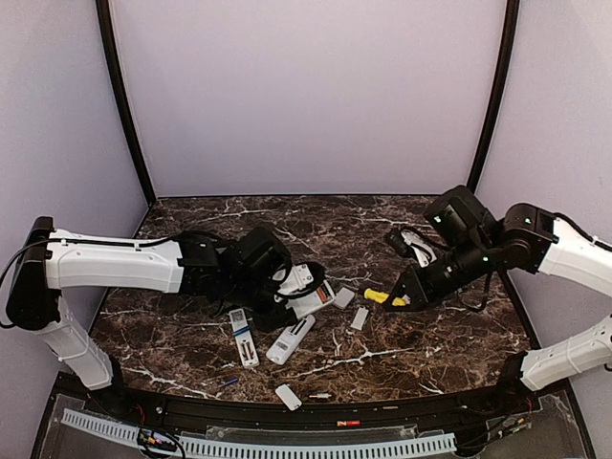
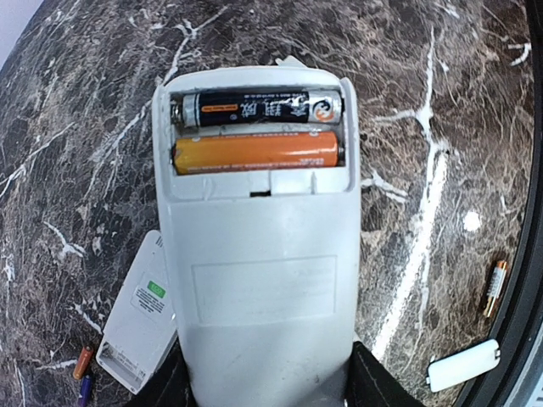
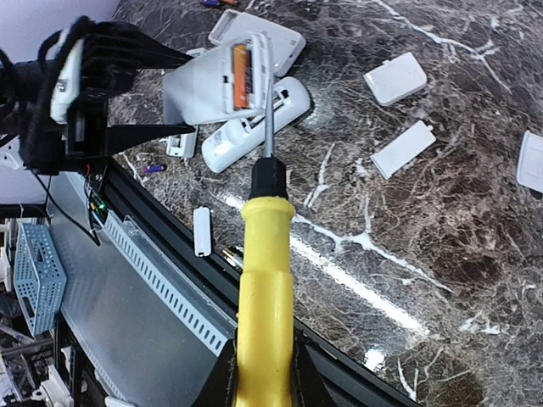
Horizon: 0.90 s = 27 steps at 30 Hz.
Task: Unload the batteries from the remote control
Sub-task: Remove the battery from the remote control without the battery cover.
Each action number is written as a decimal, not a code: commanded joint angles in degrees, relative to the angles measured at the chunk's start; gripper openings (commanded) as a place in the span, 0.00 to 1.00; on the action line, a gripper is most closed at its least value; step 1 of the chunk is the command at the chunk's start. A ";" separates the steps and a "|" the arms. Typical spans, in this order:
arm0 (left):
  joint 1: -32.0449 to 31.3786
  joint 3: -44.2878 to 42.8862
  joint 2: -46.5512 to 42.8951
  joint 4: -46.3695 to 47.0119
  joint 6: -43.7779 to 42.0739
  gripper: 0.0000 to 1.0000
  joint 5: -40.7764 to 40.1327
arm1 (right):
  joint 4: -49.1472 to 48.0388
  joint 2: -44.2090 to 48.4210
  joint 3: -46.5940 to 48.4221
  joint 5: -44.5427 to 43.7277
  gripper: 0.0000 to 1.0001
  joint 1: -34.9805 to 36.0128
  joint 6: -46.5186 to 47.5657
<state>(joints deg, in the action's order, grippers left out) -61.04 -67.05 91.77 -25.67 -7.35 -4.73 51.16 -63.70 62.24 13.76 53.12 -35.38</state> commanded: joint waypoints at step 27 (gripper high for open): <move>-3.02 1.67 4.23 -1.63 -9.47 0.27 2.37 | 8.80 -19.13 10.02 -4.98 0.00 8.52 3.98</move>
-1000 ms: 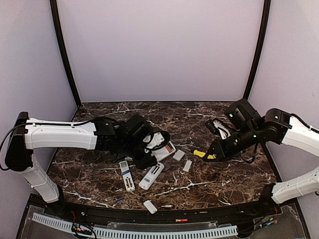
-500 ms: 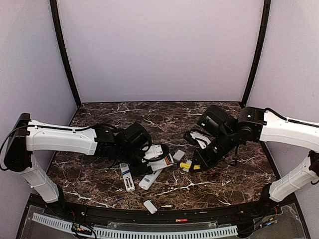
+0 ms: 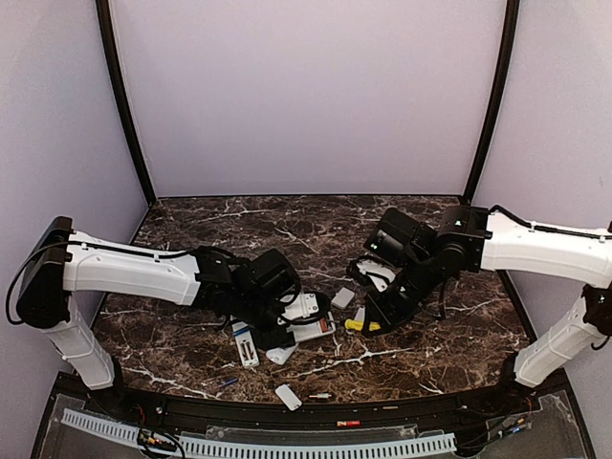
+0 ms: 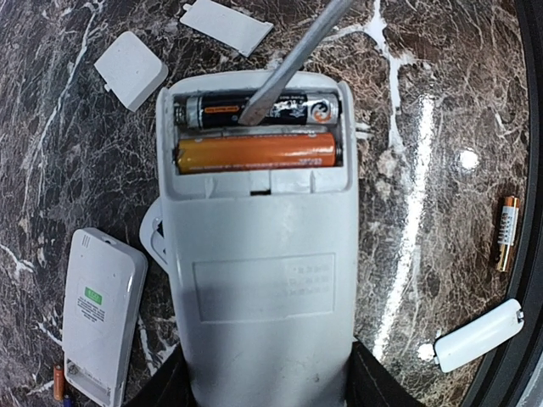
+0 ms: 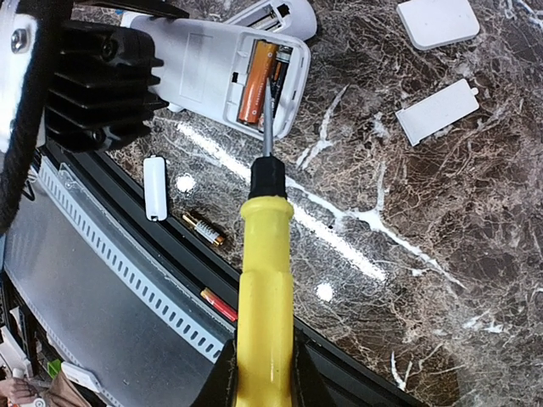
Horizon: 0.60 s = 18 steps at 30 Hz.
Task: Unload the batteries from the remote control
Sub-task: Remove the battery from the remote control without the battery cover.
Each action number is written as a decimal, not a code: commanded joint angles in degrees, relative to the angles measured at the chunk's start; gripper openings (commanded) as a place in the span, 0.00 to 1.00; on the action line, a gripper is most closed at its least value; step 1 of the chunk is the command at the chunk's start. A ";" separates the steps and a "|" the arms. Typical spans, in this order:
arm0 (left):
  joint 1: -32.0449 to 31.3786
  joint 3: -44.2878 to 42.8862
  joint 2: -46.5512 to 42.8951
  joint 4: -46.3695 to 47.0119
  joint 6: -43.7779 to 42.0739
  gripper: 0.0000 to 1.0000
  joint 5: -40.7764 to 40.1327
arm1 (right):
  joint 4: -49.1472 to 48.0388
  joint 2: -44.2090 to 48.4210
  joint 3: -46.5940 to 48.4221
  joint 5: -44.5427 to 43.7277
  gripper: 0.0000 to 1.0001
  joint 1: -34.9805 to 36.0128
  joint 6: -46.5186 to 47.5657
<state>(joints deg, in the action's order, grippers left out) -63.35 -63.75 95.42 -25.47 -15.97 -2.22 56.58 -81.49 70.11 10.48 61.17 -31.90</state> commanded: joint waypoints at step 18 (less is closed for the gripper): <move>-2.68 -2.41 1.00 -2.97 -1.00 0.27 -2.59 | 8.91 -9.52 6.29 2.61 0.00 0.46 0.61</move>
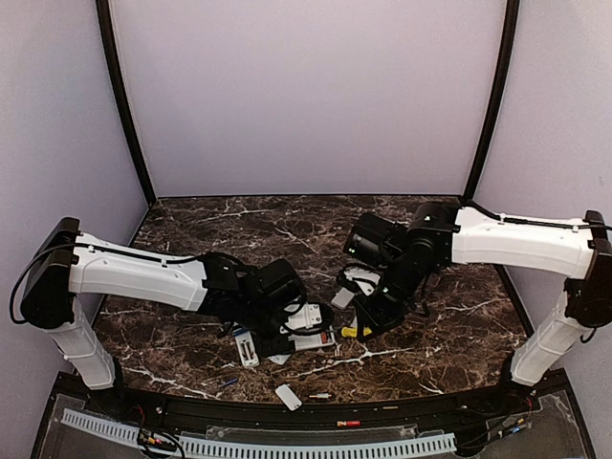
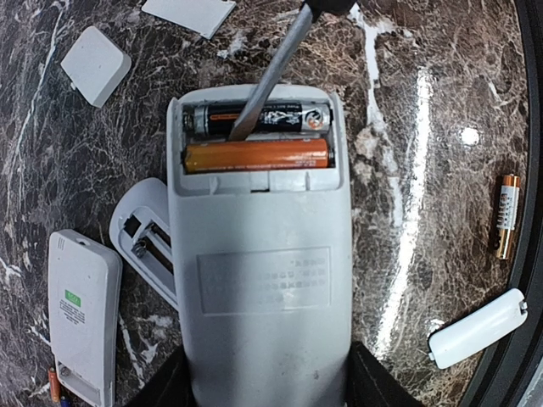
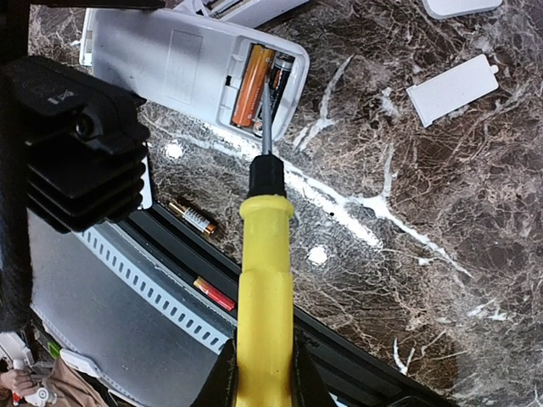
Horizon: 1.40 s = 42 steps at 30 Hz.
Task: Unload the batteries from the remote control
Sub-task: Remove the battery from the remote control without the battery cover.
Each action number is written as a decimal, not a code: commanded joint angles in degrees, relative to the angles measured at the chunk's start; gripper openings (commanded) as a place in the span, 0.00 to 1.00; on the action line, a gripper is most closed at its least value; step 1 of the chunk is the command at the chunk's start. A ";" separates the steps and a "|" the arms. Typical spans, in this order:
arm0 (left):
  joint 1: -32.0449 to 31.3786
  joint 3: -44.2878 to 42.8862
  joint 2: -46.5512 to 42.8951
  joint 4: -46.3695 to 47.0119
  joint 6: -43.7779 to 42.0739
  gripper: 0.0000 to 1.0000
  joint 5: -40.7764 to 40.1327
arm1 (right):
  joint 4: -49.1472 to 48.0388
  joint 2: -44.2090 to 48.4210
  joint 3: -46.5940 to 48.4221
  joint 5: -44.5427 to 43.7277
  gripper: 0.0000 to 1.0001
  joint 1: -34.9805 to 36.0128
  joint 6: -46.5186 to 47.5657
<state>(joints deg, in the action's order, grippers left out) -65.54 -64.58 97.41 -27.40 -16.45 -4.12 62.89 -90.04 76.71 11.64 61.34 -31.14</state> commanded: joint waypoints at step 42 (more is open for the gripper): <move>-1.07 -0.20 2.11 0.13 0.55 0.21 3.56 | -40.38 21.85 -32.08 35.86 0.00 -18.45 -6.30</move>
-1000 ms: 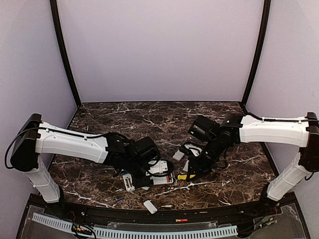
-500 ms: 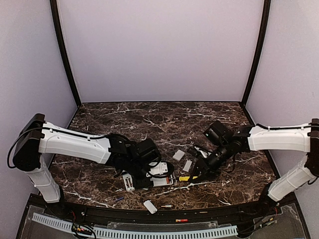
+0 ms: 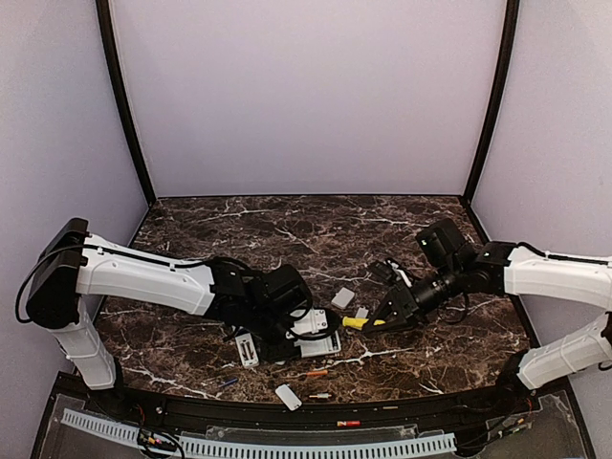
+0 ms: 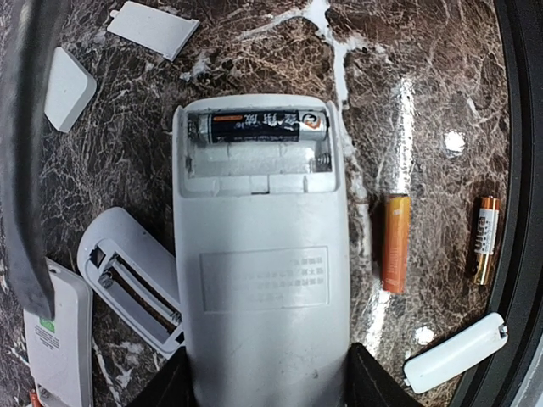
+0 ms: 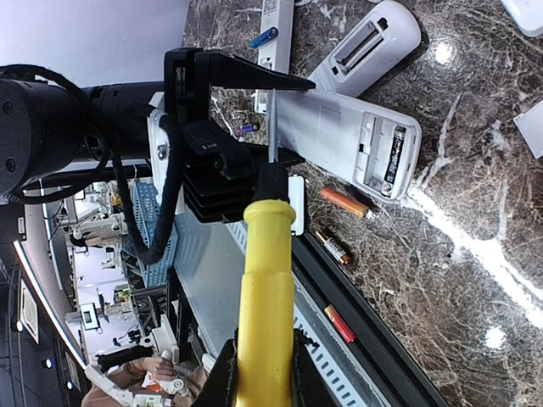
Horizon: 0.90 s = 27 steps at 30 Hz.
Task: Unload the batteries from the remote control
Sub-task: Remove the battery from the remote control without the battery cover.
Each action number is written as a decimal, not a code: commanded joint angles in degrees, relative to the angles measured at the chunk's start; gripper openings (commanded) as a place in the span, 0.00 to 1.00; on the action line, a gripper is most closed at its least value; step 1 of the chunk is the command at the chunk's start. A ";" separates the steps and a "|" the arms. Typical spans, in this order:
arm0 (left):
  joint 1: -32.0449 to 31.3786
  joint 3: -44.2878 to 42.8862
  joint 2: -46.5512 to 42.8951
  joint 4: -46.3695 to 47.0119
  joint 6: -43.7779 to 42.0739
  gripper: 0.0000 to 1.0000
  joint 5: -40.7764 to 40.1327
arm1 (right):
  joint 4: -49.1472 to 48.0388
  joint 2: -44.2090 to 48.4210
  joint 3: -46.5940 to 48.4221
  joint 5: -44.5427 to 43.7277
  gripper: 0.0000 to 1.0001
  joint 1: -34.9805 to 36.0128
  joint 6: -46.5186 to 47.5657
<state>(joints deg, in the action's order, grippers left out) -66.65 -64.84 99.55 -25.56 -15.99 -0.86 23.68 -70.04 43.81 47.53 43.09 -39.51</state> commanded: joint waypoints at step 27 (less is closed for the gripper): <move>0.47 -0.82 1.77 -2.22 0.84 0.21 -2.88 | 22.38 -4.88 10.18 -19.52 0.00 5.97 8.82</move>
<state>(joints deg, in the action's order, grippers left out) -66.39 -64.82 101.45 -26.48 -15.62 -3.90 44.07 -73.17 51.55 30.81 47.16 -31.55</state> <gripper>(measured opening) 0.551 0.141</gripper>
